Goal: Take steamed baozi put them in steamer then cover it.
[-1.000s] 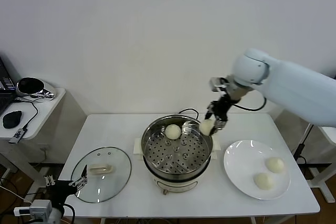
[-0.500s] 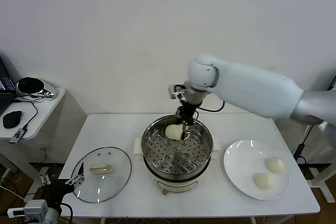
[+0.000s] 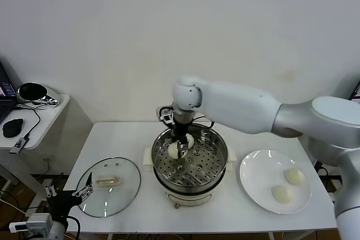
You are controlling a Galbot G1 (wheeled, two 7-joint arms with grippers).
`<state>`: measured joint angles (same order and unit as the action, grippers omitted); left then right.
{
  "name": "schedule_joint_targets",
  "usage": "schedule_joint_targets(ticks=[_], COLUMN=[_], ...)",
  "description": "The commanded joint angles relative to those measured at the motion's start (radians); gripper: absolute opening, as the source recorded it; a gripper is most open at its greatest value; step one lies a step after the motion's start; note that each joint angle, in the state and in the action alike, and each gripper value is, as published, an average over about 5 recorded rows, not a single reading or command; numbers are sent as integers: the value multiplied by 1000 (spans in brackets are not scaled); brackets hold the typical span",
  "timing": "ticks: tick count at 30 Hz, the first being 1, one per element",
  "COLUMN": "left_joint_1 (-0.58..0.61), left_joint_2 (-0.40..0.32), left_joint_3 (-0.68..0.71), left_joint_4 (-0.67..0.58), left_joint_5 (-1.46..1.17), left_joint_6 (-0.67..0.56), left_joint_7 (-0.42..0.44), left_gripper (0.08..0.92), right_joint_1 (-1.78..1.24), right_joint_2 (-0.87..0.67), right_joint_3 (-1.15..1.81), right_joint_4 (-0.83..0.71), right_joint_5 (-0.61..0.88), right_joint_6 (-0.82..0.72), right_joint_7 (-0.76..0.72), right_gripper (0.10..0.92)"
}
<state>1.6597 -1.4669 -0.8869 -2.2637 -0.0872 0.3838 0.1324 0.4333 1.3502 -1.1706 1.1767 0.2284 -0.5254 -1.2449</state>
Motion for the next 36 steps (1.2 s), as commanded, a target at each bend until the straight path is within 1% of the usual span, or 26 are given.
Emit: schedule_joint_targets(ticks=[1, 14, 17, 21, 23, 25, 27, 31, 36], left_joint_1=[-10, -16, -14, -14, -16, -15, -12, -12, -17], left_joint_2=[-4, 1, 2, 1, -1, -2, 0, 6, 6], left_joint_3=[4, 11, 11, 10, 9, 9, 9, 12, 21], left_joint_4=[-1, 13, 12, 8, 5, -2, -10, -11, 0], left_joint_5=[-9, -13, -13, -12, -12, -12, -12, -12, -12], left_joint_6=[2, 2, 3, 4, 6, 9, 10, 15, 24], left_joint_7=[0, -2, -1, 1, 2, 4, 7, 11, 15], left_gripper=[823, 823, 823, 823, 823, 823, 823, 823, 823], right_joint_1=[-34, -51, -44, -13, 6, 31, 66, 144, 192], right_joint_2=[76, 94, 75, 26, -9, -63, -139, -345, -587], right_joint_3=[6, 4, 6, 16, 29, 51, 73, 106, 123], right_joint_4=[-50, -54, -36, 5, 31, 74, 136, 269, 391], right_joint_5=[-28, -37, -32, -26, -32, -47, -58, -60, -67], right_joint_6=[-3, -3, -6, -6, -3, 6, 17, 51, 98], right_joint_7=[15, 27, 29, 20, 12, -3, -22, -66, -88], right_gripper=[578, 585, 629, 742, 784, 812, 820, 822, 823])
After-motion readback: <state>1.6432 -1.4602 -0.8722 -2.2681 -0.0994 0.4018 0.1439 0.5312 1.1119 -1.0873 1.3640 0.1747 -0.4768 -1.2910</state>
